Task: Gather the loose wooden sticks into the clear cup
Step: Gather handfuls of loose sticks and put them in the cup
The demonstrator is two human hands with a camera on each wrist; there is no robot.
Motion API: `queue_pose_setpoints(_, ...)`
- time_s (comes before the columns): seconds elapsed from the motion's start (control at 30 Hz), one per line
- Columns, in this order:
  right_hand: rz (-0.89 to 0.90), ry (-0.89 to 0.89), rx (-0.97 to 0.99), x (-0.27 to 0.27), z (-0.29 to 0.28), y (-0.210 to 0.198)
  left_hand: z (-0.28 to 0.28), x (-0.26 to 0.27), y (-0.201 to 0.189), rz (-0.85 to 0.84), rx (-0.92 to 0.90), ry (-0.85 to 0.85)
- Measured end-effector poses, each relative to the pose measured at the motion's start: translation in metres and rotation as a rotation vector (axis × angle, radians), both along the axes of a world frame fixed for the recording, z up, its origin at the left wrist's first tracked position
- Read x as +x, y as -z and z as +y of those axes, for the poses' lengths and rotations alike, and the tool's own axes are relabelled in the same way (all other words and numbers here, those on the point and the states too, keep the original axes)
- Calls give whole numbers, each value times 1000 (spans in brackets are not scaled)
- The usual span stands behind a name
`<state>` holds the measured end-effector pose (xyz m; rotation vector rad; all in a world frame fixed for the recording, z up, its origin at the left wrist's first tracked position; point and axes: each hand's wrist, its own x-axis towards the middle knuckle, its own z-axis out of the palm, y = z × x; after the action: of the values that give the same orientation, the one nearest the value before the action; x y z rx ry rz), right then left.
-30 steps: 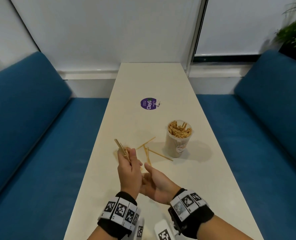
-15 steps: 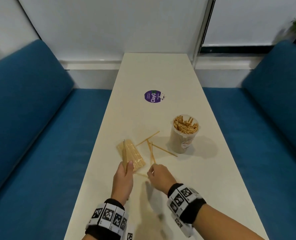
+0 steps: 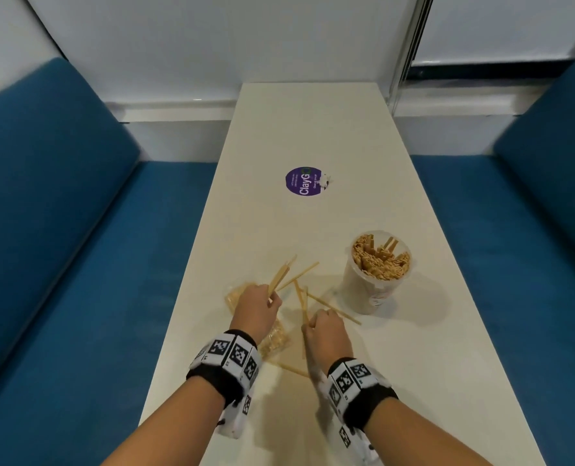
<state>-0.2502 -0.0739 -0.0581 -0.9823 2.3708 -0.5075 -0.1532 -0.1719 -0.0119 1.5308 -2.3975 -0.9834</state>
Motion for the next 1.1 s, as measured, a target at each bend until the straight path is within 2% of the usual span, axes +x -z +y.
queue_pose_setpoints(0.13,-79,-19,125,-8,0,7,-17,-20,13,-57,1,40)
queue_pose_setpoints(0.27,-62,-90,212,-10,6,5,-27,-36,22,-153,-47,89)
queue_pose_setpoints(0.4,-14,-182,208,-12,16,0,-31,-41,37,-181,-8,92)
queue_pose_setpoints(0.53,-122,-247,139,-25,24,-12,-31,-40,46,-188,-37,88)
queue_pose_setpoints(0.6,-170,-133,122,-35,22,-17,-29,-41,47,-205,-27,102)
queue_pose_setpoints(0.67,-29,-239,88,-44,17,-14,-24,-42,44,-236,-22,127)
queue_pose_setpoints(0.73,15,-269,46,-47,13,-11,-20,-40,42,-257,-31,149)
queue_pose_setpoints(0.8,44,-233,6,-47,13,-7,-19,-37,41,-216,-12,142)
queue_pose_setpoints(0.9,125,-224,25,-44,18,1,-19,-29,35,-54,54,71)
queue_pose_setpoints(1.03,87,-122,-52,-44,19,4,-12,-14,15,145,154,-58)
queue_pose_setpoints(1.1,89,-135,-82,-44,22,6,-7,-5,3,286,253,-165)
